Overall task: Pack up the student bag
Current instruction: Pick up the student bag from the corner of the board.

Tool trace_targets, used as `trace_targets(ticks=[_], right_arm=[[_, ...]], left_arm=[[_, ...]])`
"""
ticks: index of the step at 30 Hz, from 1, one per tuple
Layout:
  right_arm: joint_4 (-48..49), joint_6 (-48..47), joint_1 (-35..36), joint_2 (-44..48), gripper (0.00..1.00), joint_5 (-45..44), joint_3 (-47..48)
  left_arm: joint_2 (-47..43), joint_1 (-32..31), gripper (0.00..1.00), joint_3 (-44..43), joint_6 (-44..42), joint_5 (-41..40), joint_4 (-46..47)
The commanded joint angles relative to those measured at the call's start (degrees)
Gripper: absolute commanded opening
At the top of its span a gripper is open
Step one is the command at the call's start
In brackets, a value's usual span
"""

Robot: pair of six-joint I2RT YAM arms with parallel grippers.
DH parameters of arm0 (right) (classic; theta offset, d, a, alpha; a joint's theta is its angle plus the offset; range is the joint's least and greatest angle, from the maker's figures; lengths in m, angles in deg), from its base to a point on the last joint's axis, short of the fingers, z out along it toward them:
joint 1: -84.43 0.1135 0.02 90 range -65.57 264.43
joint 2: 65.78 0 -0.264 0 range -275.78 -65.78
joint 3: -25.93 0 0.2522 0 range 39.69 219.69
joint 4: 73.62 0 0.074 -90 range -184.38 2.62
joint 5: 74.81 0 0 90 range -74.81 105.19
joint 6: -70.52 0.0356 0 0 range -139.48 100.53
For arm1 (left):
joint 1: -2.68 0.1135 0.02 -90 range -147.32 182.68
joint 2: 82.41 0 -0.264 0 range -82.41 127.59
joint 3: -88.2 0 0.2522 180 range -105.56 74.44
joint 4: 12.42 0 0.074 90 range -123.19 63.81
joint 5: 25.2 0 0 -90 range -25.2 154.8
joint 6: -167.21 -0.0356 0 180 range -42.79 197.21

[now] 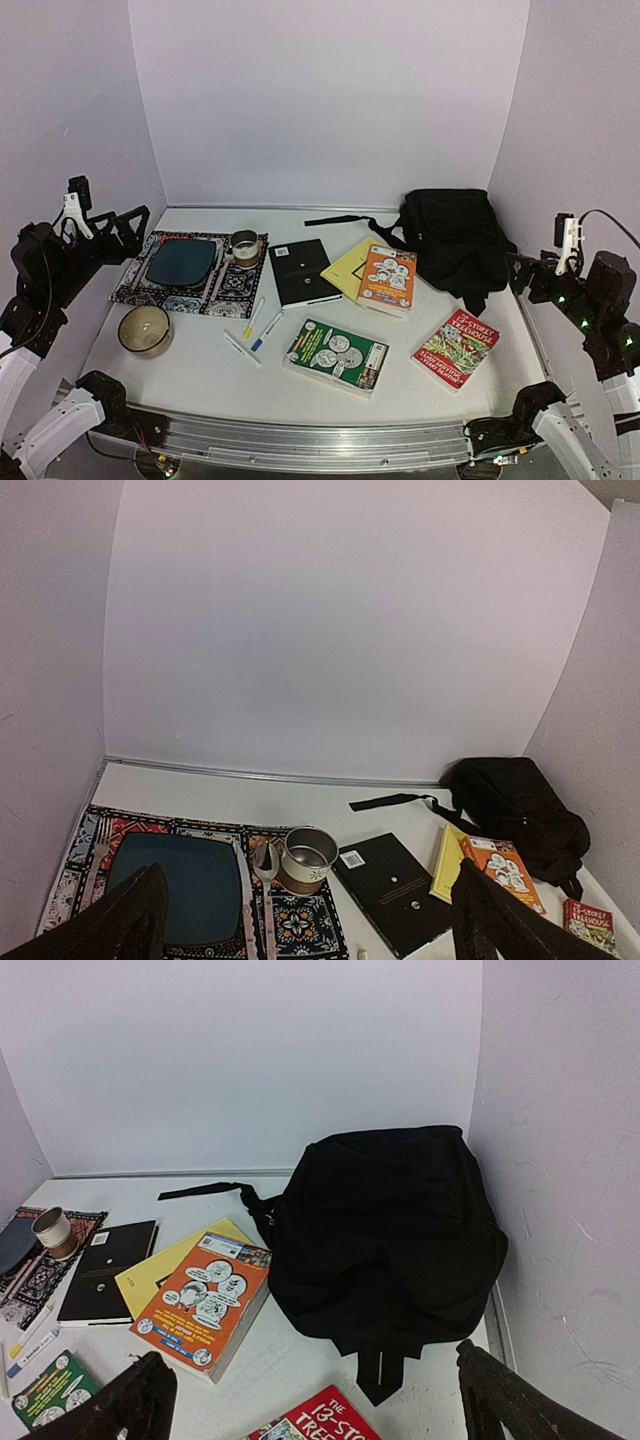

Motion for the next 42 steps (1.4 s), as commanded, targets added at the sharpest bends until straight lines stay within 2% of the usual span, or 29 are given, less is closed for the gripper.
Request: trace_targets(ticks=[1,9,13,17,21,25,32,36,42], right_arm=[[3.36,0.46,-0.20,-0.86,0.98,3.44,1.70],[3.85,6.09,-0.14,-7.32,0.98,5.54,5.04],[4.94,8.30,-0.14,-15.96,0.98,3.01,6.89],[8.91,8.61,-0.15,-23.98,0.98,3.30,6.88],[11.37,4.77,-0.17,-33.07,0.98,7.47,8.66],[11.97,-1.26,-0.14,-46.28,0.98,11.03,14.80],[13.87,-15.29,0.21,-62.80,0.98,7.27,23.63],[11.44,-22.48,1.24,-69.96,0.98,6.81,28.68],[8.07,-27.70,2.00,-78.26,0.98,8.48,33.18]], left_arm=[[1.88,0.19,0.99,-0.10,-0.68,-1.48,2.58],[5.85,0.67,0.99,0.13,-1.65,-5.35,2.54],[6.37,0.87,1.00,-0.86,-4.29,-0.55,1.75],[6.04,1.11,1.00,-1.44,-3.23,1.42,0.58],[6.16,1.13,0.99,-1.55,-2.62,1.18,0.57],[7.27,1.32,1.00,-2.21,-0.99,3.57,0.46],[11.01,1.59,0.99,-2.47,-0.86,6.35,0.53],[12.50,1.85,1.00,-2.85,-2.00,7.92,0.09],[12.99,2.23,0.99,-3.07,-2.32,8.02,-0.11]])
